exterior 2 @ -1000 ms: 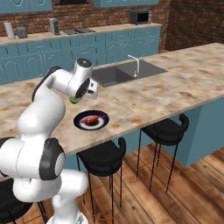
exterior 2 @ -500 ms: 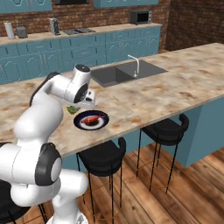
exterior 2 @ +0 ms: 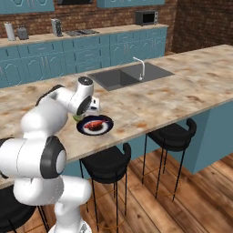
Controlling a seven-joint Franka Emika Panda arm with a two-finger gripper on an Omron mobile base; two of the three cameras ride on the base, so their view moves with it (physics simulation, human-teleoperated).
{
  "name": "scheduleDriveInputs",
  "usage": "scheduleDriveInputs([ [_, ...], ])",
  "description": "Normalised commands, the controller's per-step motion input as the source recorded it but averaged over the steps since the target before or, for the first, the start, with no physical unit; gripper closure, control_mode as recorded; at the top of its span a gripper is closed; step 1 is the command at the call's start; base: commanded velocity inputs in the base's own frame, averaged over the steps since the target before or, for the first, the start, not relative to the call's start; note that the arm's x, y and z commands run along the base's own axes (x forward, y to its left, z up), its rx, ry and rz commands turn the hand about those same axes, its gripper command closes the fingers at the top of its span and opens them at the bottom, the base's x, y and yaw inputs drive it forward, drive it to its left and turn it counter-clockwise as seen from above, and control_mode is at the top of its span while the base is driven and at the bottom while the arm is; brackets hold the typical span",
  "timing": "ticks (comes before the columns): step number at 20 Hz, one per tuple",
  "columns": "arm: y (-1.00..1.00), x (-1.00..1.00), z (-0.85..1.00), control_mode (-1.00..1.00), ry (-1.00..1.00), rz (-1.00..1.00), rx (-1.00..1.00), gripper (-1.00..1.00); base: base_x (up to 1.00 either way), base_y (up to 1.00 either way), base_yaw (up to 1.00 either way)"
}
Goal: Take the lemon wedge from the fridge and place it on the plate with fish on the dining counter.
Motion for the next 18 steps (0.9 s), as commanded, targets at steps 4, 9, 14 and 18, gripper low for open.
scheduleDriveInputs([
  [4, -0.32, 0.76, -0.31, -1.00, -0.04, -0.05, -0.06, 1.00, 0.00, 0.00, 0.00],
  [9, -0.15, 0.33, -0.14, -1.00, -0.01, -0.01, -0.03, 1.00, 0.00, 0.00, 0.00],
  [14, -0.13, -0.06, -0.36, -1.00, 0.00, -0.04, -0.02, 1.00, 0.00, 0.00, 0.00],
  [18, -0.13, 0.07, -0.43, -1.00, -0.04, -0.15, -0.07, 1.00, 0.00, 0.00, 0.00],
])
